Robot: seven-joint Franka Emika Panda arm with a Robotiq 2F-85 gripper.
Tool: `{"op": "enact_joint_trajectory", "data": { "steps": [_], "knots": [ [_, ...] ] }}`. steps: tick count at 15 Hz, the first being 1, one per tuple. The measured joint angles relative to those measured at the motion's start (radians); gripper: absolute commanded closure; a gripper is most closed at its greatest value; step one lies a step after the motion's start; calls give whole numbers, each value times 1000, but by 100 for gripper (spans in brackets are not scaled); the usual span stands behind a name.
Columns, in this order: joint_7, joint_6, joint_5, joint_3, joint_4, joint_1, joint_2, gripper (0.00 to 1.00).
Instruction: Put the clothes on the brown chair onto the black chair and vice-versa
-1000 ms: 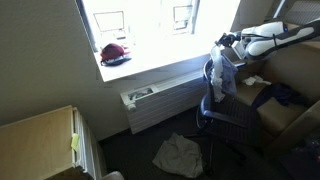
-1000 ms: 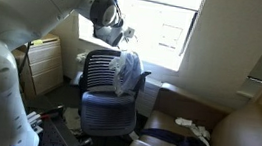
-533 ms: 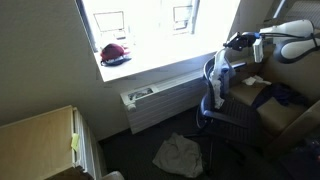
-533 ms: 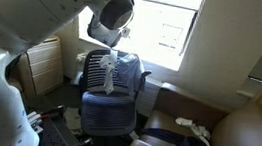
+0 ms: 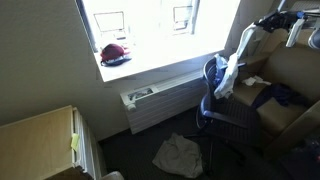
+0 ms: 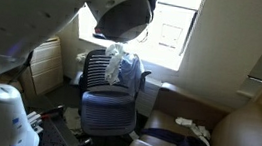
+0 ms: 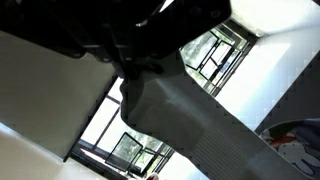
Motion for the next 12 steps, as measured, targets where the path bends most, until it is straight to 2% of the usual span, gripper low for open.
{"op": "enact_joint_trajectory", "data": {
  "steps": [3, 5, 8, 12],
  "knots": [
    [0, 0, -47, 165, -77, -198, 67, 99],
    [-5, 0, -59, 242, -121, -301, 118, 99],
    [-62, 1, -51, 302, -141, -435, 168, 99],
    [-281, 1, 102, 352, -140, -615, 211, 99]
  ]
}}
